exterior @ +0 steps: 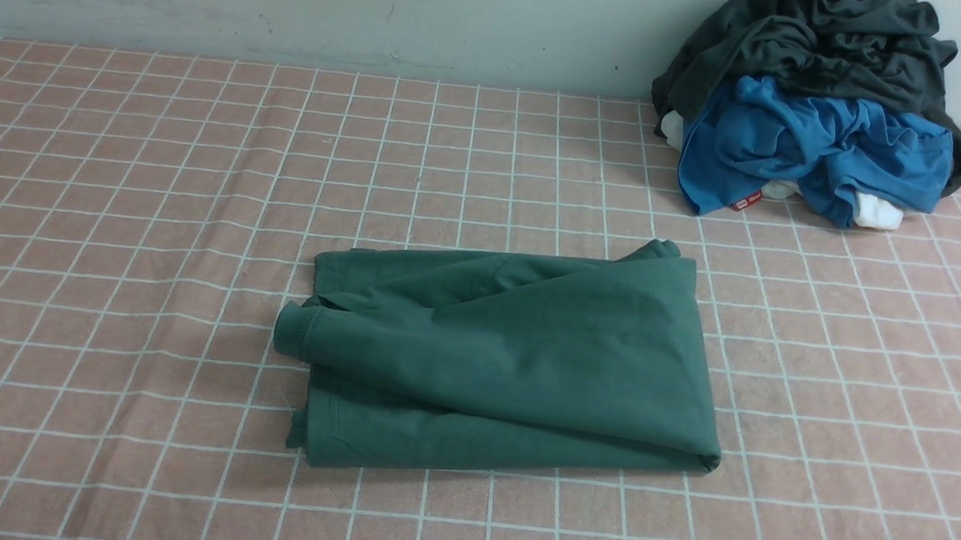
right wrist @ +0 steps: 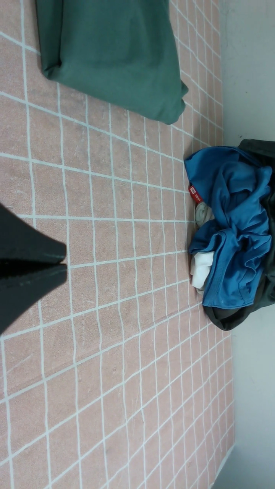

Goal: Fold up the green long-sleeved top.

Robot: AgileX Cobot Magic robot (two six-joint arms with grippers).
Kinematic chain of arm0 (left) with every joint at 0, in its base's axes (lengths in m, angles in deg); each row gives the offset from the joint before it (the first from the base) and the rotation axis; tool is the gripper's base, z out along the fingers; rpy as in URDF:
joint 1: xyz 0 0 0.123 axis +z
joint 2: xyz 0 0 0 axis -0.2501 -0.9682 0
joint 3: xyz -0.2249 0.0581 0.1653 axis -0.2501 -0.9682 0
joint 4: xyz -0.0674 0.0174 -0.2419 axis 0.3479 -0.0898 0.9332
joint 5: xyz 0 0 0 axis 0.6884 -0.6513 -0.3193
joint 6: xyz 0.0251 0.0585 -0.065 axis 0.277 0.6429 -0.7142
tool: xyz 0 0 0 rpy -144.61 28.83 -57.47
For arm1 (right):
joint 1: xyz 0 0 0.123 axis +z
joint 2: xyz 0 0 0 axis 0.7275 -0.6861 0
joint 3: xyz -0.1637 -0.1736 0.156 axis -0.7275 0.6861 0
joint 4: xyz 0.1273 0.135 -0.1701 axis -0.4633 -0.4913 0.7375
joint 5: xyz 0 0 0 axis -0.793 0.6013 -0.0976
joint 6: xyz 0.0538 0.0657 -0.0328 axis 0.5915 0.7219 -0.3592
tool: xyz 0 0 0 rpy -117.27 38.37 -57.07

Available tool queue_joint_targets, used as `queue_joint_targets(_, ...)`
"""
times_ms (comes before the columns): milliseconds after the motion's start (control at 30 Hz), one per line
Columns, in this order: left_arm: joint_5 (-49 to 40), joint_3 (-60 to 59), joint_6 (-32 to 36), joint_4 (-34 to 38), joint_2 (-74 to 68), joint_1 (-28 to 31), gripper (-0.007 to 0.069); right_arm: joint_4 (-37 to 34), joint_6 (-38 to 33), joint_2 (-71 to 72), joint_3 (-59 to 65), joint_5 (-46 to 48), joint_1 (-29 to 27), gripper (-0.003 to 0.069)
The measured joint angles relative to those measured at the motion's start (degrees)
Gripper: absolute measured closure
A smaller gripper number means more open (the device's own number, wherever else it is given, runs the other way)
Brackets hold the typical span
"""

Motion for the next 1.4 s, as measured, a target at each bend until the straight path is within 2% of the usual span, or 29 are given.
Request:
queue_joint_targets(300,-1.77,-0.82,0.06,2.22,0.07,0.06,0.0627,-0.05,-0.04,0.0,0.0,0.02,0.0,0.0673)
queue_joint_targets(1400,-1.77,-0.82,0.01,2.4,0.07,0.1,0.0627,-0.05,-0.04,0.0,0.0,0.02,0.0,0.0673)
